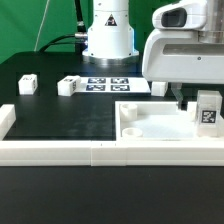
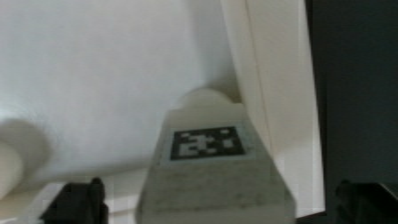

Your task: Assemble one leg

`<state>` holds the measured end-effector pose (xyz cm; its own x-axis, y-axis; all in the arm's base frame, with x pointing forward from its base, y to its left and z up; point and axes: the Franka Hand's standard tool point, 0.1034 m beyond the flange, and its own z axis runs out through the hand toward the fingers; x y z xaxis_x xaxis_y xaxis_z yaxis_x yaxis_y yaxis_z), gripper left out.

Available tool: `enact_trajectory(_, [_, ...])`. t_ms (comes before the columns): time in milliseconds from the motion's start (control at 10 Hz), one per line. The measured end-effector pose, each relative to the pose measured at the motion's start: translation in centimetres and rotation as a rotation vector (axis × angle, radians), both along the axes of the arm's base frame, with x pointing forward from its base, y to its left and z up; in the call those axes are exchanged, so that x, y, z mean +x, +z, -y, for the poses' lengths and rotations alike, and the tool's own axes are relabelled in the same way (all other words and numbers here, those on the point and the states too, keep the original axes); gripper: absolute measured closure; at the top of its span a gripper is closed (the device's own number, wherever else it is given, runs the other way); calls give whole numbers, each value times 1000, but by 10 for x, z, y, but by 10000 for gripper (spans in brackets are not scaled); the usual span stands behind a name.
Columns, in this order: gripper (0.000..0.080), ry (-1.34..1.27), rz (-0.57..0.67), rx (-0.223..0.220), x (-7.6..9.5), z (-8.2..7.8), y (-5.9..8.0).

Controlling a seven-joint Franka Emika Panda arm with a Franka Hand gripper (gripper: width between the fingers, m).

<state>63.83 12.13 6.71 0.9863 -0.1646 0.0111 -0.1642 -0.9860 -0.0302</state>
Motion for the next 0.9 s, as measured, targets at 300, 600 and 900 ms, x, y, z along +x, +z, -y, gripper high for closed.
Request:
enact_trajectory(300, [416,29,0,-1,0,1,0])
enact_trajectory(600, [511,-6,-1,0,0,1,0])
enact_trajectory(900, [511,-190,-6,6,0,5,-1])
